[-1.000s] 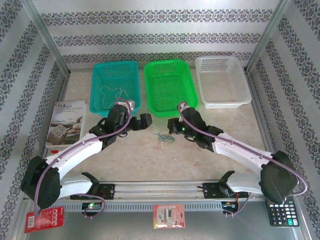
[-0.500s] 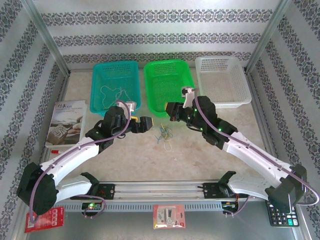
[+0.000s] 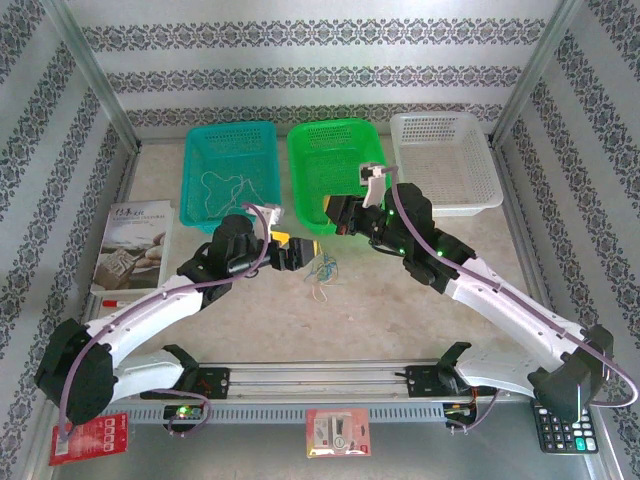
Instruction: Untangle the cables
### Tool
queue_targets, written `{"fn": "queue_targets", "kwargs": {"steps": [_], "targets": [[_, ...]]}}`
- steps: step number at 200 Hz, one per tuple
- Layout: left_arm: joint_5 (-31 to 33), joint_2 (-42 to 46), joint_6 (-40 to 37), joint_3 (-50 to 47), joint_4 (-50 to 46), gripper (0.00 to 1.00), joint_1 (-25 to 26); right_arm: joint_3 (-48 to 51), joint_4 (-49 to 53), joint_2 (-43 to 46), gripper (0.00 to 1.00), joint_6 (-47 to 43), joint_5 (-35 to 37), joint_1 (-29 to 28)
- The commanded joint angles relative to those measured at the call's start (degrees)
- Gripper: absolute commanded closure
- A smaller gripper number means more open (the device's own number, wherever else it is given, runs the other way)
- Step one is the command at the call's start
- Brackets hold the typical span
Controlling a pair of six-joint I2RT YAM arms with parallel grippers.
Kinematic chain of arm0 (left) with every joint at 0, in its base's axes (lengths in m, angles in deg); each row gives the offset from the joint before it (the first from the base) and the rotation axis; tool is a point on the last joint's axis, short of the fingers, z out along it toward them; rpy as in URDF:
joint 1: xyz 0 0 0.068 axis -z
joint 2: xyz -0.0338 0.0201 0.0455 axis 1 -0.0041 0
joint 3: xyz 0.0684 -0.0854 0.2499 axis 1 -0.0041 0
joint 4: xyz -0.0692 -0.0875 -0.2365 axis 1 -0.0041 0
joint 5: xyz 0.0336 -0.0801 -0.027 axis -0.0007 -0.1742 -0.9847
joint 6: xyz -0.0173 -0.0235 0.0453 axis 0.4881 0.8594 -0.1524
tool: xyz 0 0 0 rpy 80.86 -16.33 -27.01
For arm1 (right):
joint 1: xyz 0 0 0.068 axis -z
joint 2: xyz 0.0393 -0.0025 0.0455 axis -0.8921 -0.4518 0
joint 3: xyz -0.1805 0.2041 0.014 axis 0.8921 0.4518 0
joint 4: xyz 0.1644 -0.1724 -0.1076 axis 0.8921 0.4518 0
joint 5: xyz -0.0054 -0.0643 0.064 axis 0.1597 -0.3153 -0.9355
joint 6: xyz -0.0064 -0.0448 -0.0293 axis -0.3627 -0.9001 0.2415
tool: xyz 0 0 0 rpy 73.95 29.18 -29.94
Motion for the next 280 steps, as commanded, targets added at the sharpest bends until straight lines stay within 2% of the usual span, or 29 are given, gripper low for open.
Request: {"fn": "queue_targets", "kwargs": {"steps": [1, 51, 119, 149, 238, 280], "targets": [[0.1, -1.7, -1.3, 0.8, 4.8, 0.0, 1.9, -2.6, -1.9, -0.3, 1.0, 0.6, -0.6, -0.7], [5.1, -7.2, -1.1, 1.0, 9.1, 0.02, 4.2, -4.9, -2.0, -0.3, 1.0, 0.7, -1.0, -1.6], [6.7, -13.7, 0.2, -2.7, 15.2, 0.39, 4.6, -8.1, -3.8, -0.2, 1.0, 2.7, -2.4, -2.4], [6.6, -14.8, 0.5, -4.8, 16.5, 0.49, 4.6, -9.6, -5.0, -0.6, 1.0, 3.6, -2.8, -2.4], [6.1, -13.2, 1.5, -8.0, 16.9, 0.49, 4.5, -14.1, -4.3, -0.4, 1.0, 2.2, -2.5, 0.4], [5.9, -7.7, 1.4, -6.4, 13.6, 0.37, 4.5, -12.0, -4.2, 0.5, 1.0, 2.9, -2.2, 3.7]]}}
